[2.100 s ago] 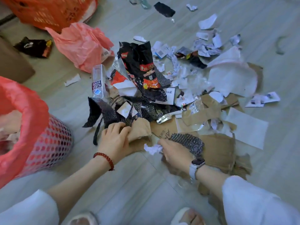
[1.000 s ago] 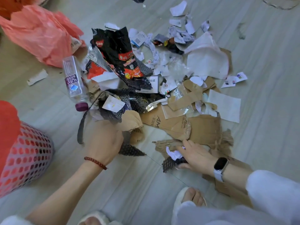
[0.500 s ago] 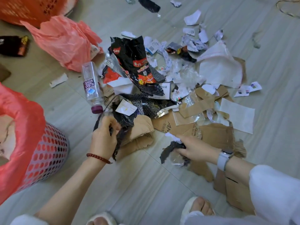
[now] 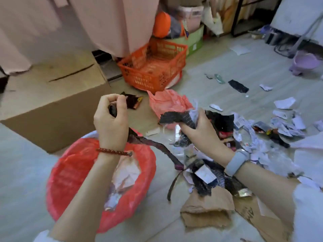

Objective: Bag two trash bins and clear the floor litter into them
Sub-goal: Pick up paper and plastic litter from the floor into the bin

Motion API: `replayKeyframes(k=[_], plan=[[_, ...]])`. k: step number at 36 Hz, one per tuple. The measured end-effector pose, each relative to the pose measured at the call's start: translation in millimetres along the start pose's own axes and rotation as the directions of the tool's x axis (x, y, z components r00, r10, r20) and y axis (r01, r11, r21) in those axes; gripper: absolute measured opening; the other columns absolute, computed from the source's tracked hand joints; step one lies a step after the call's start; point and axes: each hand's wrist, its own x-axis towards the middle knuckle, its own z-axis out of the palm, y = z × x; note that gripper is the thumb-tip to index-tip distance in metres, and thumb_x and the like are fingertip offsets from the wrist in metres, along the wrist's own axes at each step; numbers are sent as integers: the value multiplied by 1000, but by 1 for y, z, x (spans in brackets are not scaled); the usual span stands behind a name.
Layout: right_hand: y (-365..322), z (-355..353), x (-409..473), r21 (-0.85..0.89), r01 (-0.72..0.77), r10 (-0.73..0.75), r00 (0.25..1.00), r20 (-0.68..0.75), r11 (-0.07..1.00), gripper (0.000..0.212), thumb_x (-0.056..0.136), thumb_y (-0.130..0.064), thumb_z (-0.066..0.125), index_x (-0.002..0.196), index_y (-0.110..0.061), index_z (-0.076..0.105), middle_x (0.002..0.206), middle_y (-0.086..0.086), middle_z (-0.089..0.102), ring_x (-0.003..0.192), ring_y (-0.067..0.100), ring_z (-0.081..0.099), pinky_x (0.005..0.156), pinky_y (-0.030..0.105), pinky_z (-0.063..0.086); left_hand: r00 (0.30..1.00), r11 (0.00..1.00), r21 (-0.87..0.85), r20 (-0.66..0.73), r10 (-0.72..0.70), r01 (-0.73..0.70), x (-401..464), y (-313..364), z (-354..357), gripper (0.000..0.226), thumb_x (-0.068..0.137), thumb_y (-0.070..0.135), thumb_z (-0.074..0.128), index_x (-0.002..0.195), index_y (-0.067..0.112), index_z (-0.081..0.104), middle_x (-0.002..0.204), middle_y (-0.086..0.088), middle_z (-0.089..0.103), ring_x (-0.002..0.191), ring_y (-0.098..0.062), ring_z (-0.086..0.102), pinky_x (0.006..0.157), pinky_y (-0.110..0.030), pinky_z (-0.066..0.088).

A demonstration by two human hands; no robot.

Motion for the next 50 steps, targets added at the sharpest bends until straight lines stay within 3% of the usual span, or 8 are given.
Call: replayKeyframes(k=[8, 13, 16, 21, 27, 38, 45, 50], plan=[[-37, 111, 12, -124, 154, -134, 978, 158, 980, 16, 87, -20, 55, 98, -20, 43, 71, 0, 53, 74, 31, 55, 62, 37, 40, 994, 959, 281, 89, -69, 41, 4, -48, -84, 5, 92, 13, 49, 93, 15, 53, 95, -2, 50, 79, -6, 44, 73, -3, 33], [-16, 157, -6, -484, 343, -54, 855, 515, 805, 81, 82, -33, 63, 145, -16, 16, 136, 11, 38, 127, 30, 37, 99, 37, 36, 863, 881, 467, 413, -292, 74, -31, -97, -110, 48, 86, 39, 32, 117, 9, 53, 114, -5, 52, 112, -19, 45, 99, -27, 30], [-9, 162, -13, -443, 374, -13, 775, 632, 815, 80, 83, -33, 64, 146, -15, 19, 146, 10, 24, 138, 26, 22, 113, 37, 25, 786, 850, 523, 499, -365, 63, -42, -116, -121, 40, 93, 33, 36, 115, 9, 58, 123, -7, 55, 123, -21, 44, 106, -30, 28], [-19, 131, -8, -241, 410, -287, 861, 420, 879, 33, 89, -11, 56, 121, -6, 57, 127, 11, 51, 121, 17, 46, 102, 13, 27, 896, 881, 471, 373, -240, 40, -25, -108, -108, 22, 88, 11, 53, 109, 7, 60, 113, -9, 58, 114, -22, 49, 94, -20, 30], [16, 50, 15, -356, 157, -97, 978, 182, 921, 23, 90, -5, 48, 108, -5, 63, 109, 11, 63, 98, 19, 57, 85, 19, 44, 861, 959, 273, 503, -73, -78, -41, -63, -23, 19, 87, 7, 53, 103, 4, 62, 104, -13, 58, 102, -26, 54, 84, -18, 31], [171, -78, -39, -806, -183, 407, 910, 78, 563, 41, 91, -31, 50, 126, -11, 50, 121, 15, 56, 110, 30, 50, 87, 39, 46, 241, 874, 365, 924, -298, -322, -174, -86, 122, 35, 91, 24, 45, 124, 15, 45, 134, -7, 38, 122, -30, 37, 91, -44, 42], [236, -83, -64, -886, -17, 550, 790, 272, 463, 79, 86, -54, 49, 144, -42, -3, 156, -2, -10, 143, 29, -8, 110, 57, 21, 158, 758, 377, 924, -349, -533, -181, -115, 169, 63, 83, 43, 55, 137, 22, 30, 147, -4, 18, 137, -28, 12, 99, -47, 34], [266, -76, -73, -892, -9, 510, 823, 250, 451, 63, 91, -37, 49, 144, -35, 13, 154, 2, 9, 139, 30, 16, 102, 48, 38, 62, 707, 313, 932, -357, -634, -219, -129, 170, 80, 76, 57, 57, 141, 31, 18, 154, -6, -7, 141, -32, -12, 110, -56, 16]])
